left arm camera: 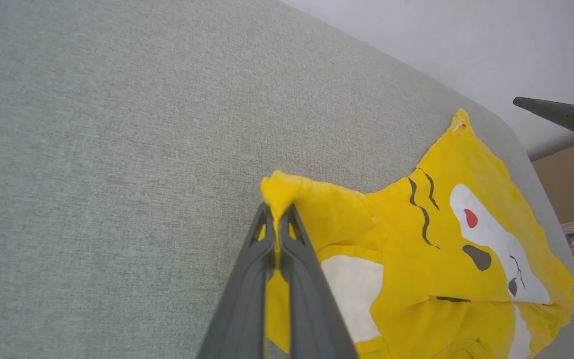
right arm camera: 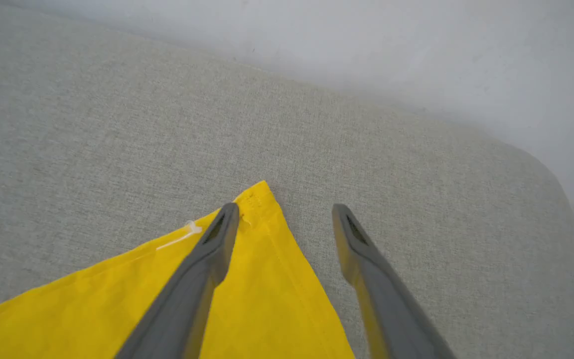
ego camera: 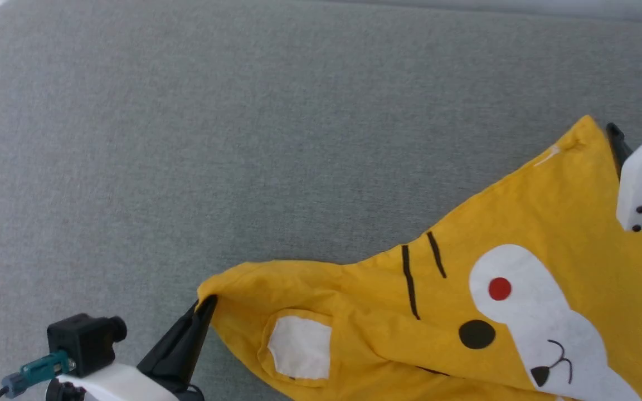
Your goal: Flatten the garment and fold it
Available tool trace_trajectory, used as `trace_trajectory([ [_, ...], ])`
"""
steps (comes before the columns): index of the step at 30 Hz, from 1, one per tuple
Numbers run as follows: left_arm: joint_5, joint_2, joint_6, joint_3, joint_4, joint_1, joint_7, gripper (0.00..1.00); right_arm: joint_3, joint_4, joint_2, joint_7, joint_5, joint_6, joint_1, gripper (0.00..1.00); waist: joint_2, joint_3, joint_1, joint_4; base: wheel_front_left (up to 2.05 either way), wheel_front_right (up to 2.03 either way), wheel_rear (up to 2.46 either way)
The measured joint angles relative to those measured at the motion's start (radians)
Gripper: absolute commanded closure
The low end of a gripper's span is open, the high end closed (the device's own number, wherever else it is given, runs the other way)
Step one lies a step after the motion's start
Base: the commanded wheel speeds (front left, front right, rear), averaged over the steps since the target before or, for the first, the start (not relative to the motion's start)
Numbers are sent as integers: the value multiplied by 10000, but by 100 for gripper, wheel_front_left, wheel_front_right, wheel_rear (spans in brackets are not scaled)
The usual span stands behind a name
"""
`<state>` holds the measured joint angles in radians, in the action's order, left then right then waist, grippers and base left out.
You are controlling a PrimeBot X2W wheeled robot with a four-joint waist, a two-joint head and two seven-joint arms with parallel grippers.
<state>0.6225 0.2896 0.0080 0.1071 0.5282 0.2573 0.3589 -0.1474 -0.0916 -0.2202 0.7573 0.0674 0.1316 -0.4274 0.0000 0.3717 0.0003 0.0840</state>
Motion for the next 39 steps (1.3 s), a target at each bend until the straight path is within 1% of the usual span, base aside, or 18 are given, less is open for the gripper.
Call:
trace_trajectory([
  [3, 0, -31, -81, 121, -130, -241, -52, 100, 198, 872, -318, 280, -276, 0, -493, 0, 0, 291, 0, 236, 0, 0, 0],
  [6, -2, -58, -134, 228, -263, -399, -86, 100, 259, 1419, -587, 571, -418, 0, -674, 0, 0, 550, 1, 479, 0, 0, 0],
  [12, -2, -132, -171, 293, -456, -568, -253, 100, 54, 1854, -767, 759, -387, -2, -728, 0, 0, 988, -2, 891, 0, 0, 0],
  [13, -2, -136, -173, 295, -479, -574, -265, 100, 50, 1858, -803, 788, -357, -2, -765, 22, 1, 1052, -2, 937, 0, 0, 0],
  [15, -2, -140, -174, 299, -514, -578, -267, 100, -92, 1883, -777, 857, -245, -2, -868, 100, 0, 1167, -3, 1015, 0, 0, 0],
  [22, -2, -130, -173, 257, -527, -619, -295, 100, -113, 1885, -477, 1129, 130, -4, -1048, 100, 0, 1258, -2, 999, 0, 0, 0],
  [27, -159, -82, -138, 2, -522, -918, -497, 100, -194, 1916, -211, 788, 399, -2, -956, 100, 0, 901, -1, 822, 0, 0, 0],
  [31, -665, -52, 165, -405, -623, -1610, -945, 100, -445, 1774, 71, 316, 709, -2, -883, 100, 0, 405, -2, 642, 0, 0, 0],
  [32, -769, -100, 328, -548, -690, -1858, -1110, 100, -483, 1714, 111, 180, 796, -2, -874, 100, 0, 263, -2, 596, 0, 0, 0],
  [34, -934, -94, 485, -746, -876, -2416, -1264, 100, -583, 1605, 209, -71, 924, -2, -860, 100, 0, -45, -3, 494, 0, 0, 0],
  [36, -1137, -105, 732, -926, -1103, -3013, -1406, 100, -692, 1515, 282, -353, 997, -2, -859, 100, 0, -378, -2, 388, 0, 0, 0],
  [39, -1394, -19, 815, -976, -1687, -4033, -1469, 100, -755, 1415, 380, -823, 1120, -2, -886, 100, 0, -905, -3, 218, 0, 0, 0],
])
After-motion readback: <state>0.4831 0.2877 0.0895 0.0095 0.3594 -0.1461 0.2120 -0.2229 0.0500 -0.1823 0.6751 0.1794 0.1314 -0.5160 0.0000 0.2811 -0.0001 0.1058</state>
